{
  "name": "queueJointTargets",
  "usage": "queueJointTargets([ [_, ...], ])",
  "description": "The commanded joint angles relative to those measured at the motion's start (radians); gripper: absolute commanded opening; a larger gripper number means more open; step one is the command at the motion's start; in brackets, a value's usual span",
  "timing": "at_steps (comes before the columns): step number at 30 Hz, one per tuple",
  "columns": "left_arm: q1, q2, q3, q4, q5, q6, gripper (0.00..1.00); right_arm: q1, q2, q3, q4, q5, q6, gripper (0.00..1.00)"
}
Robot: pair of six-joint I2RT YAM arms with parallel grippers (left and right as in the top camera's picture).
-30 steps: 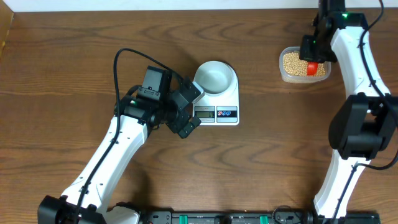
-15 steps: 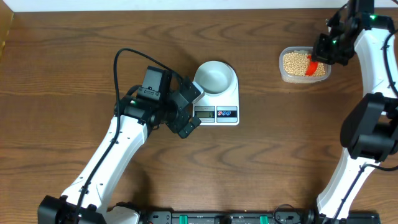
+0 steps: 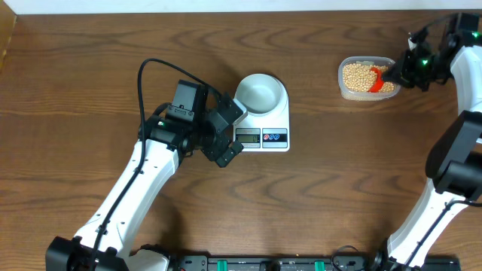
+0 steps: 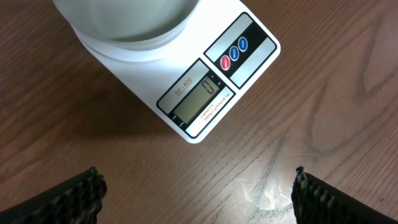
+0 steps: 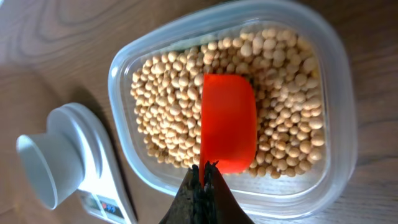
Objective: Scoop item into bowl and weigh 50g on scale
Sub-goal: 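Drag the red scoop through the soybeans to fill it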
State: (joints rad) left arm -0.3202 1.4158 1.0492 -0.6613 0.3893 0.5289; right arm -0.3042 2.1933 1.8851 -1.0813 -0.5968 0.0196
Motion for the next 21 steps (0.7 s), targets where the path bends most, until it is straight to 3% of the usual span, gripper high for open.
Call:
queueJointTargets([
  [1, -0.001, -0.013, 0.023, -0.003, -0.002, 0.017, 0.98, -0.018, 0.014, -0.03, -0.006, -0.093, -0.044, 0.01],
  [21, -0.001, -0.013, 0.023, -0.003, -0.002, 0.017, 0.98, -0.101, 0.014, -0.031, -0.006, -0.243, -0.082, 0.01],
])
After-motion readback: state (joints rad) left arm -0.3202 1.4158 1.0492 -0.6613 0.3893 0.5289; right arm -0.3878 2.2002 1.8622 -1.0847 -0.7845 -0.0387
